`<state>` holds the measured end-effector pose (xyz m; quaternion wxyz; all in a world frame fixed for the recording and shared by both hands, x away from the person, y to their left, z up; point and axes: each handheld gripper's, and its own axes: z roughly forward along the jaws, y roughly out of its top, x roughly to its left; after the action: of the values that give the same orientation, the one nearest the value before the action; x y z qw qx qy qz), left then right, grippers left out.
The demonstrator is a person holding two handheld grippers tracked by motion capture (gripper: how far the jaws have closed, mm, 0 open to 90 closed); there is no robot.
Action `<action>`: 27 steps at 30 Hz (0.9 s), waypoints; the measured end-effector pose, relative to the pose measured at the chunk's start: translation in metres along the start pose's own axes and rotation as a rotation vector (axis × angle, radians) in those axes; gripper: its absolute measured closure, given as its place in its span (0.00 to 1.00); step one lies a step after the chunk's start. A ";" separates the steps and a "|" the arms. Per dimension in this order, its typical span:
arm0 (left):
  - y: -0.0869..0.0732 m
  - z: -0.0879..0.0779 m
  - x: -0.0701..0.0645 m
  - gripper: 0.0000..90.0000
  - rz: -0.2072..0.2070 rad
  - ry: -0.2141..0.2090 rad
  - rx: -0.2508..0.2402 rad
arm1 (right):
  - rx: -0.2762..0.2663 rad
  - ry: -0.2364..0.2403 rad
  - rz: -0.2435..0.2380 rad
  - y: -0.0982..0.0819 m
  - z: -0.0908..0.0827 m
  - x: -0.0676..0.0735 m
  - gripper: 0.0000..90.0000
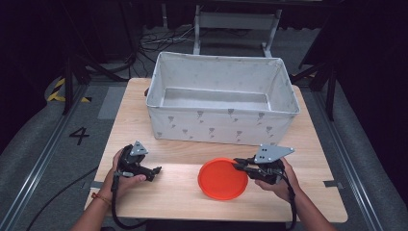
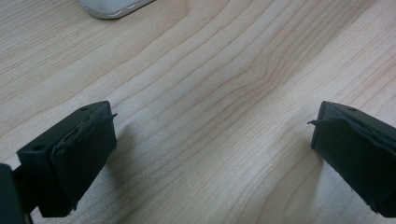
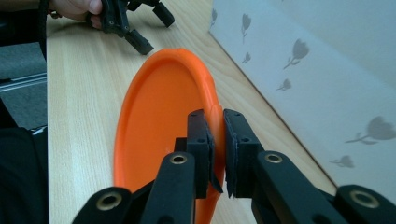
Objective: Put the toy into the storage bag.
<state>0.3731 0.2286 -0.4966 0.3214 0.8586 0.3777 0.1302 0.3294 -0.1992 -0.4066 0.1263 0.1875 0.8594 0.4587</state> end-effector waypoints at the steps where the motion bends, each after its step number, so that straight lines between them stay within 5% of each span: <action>1: 0.000 0.000 0.000 0.00 0.000 0.000 0.000 | 0.001 -0.012 -0.009 0.001 -0.003 0.001 0.92; 17: -0.001 0.000 0.000 0.01 0.002 -0.004 -0.001 | 0.009 -0.080 -0.073 0.010 -0.046 -0.004 0.92; 27: -0.001 0.000 0.000 0.01 0.005 -0.008 -0.004 | 0.006 -0.105 -0.126 0.037 -0.081 -0.006 0.91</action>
<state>0.3724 0.2297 -0.4970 0.3243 0.8594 0.3741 0.1280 0.3106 -0.2433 -0.3313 0.1993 0.1571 0.8632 0.4366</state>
